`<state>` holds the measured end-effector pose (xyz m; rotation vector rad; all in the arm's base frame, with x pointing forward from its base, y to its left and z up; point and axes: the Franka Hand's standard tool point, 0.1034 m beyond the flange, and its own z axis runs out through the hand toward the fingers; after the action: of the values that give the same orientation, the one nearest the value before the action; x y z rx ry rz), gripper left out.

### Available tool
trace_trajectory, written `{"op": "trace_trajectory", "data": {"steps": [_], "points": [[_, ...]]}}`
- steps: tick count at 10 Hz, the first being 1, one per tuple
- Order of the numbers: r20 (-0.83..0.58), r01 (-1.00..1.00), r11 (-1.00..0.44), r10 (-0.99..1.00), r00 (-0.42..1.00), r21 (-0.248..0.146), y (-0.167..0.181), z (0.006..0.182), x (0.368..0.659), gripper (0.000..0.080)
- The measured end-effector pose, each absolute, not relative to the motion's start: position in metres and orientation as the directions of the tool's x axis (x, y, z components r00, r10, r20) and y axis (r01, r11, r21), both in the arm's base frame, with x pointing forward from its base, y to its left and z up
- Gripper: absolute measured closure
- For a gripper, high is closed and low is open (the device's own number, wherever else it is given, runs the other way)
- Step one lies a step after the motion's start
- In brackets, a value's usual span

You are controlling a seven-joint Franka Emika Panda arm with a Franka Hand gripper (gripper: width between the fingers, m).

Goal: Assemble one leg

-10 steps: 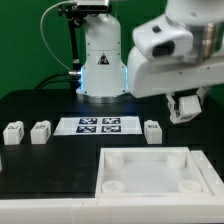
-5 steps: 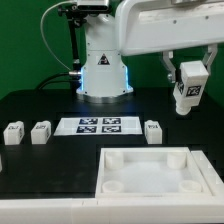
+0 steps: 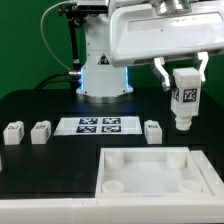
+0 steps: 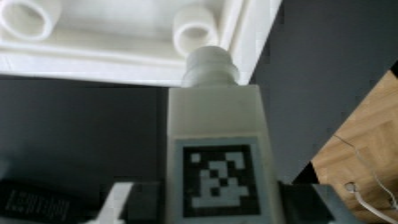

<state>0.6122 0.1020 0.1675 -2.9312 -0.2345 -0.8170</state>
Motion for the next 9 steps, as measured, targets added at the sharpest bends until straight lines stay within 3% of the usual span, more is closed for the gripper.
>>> {"op": "trace_trajectory", "data": {"steps": [2, 5, 9], "points": [[0.533, 0.171, -0.984, 0.120, 0.838, -0.048, 0.101, 0.152, 0.637, 0.0508], [0.541, 0.167, -0.984, 0.108, 0.834, -0.061, 0.108, 0.112, 0.641, 0.0508], [0.522, 0.170, -0.983, 0.112, 0.845, -0.065, 0.110, 0.099, 0.634, 0.0508]]}}
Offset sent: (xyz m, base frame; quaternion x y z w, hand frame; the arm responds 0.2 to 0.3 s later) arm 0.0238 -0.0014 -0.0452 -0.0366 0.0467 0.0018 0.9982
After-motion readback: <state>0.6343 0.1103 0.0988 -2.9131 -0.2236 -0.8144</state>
